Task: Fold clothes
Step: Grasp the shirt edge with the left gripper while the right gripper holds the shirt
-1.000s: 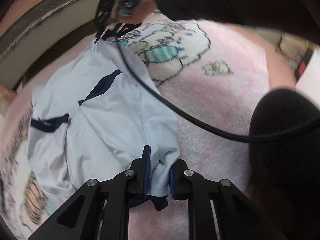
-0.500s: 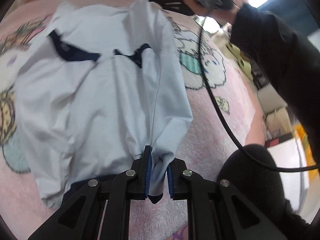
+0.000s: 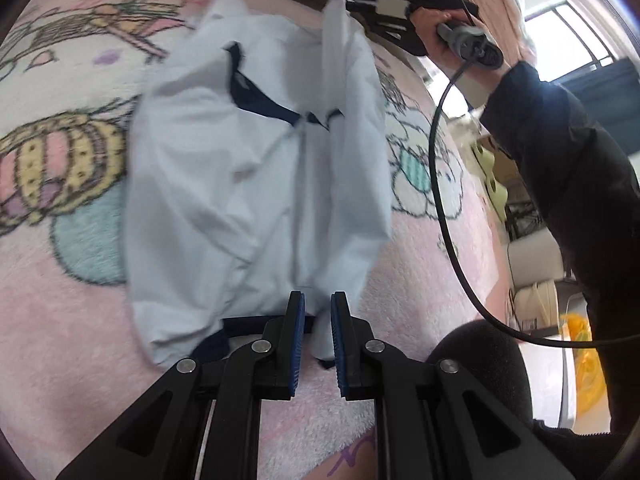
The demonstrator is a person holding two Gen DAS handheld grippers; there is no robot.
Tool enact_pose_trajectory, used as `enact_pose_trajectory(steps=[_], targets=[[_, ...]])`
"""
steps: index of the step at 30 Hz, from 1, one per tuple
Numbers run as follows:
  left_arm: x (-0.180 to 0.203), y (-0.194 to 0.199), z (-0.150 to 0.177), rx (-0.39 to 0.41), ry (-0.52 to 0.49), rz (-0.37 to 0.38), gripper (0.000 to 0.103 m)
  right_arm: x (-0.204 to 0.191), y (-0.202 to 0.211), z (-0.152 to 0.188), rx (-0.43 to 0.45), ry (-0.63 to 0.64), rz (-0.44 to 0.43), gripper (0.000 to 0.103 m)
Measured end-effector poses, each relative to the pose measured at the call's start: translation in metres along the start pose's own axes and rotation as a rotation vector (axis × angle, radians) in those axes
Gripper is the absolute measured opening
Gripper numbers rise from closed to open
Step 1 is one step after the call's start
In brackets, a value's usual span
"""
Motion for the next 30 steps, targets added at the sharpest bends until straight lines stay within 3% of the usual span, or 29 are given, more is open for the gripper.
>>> enact_pose_trajectory(steps=[3,6,9,11,13,14,15,17,23,30], targets=[[-0.012,0.004,-0.002,0.01,0.044,-0.009,0.012,-0.006,-0.006,-0.002,0.003,-0.004,-0.004,0.002],[-0.008,-0.002,0.004,-0.04,0.056,0.056,0.012,-0.008,-0.006,0.0,-0.008,0.012,0.02,0.002],[0.008,-0.003,0.003,-0.043,0.02,0.125,0.012,-0.011,-0.006,0.003,-0.017,0.056,0.043,0.004],[0.02,-0.001,0.002,-0.035,-0.038,0.113,0.014,-0.01,-0.005,0.004,-0.025,0.06,0.047,0.004],[0.031,-0.003,0.004,-0.037,-0.118,0.062,0.026,-0.01,-0.005,0.004,-0.029,0.057,0.043,0.004],[0.036,-0.005,0.005,-0.039,-0.154,0.035,0.052,-0.01,-0.007,0.004,-0.03,0.056,0.039,0.004],[0.04,-0.008,0.007,-0.045,-0.181,0.018,0.086,-0.011,-0.008,0.005,-0.031,0.054,0.036,0.004],[0.043,-0.013,0.01,-0.059,-0.206,-0.005,0.1,-0.011,-0.01,0.005,-0.037,0.054,0.029,0.004],[0.049,-0.019,0.0,-0.004,-0.282,-0.052,0.1,-0.01,-0.012,0.008,-0.057,0.058,0.024,0.004],[0.043,-0.053,-0.004,-0.029,-0.323,-0.143,0.099,-0.005,-0.013,0.008,-0.064,0.055,0.039,0.004]])
Point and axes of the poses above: each gripper's, at about its wrist camera, not at the fingertips, and y roughly against the way its jaws point, x to its right, z to its underside, the point moved 9 cm from there along -y, roughly the way its jaws point, and after that the axes turned 1 degree about y, right-handed, at the moved point
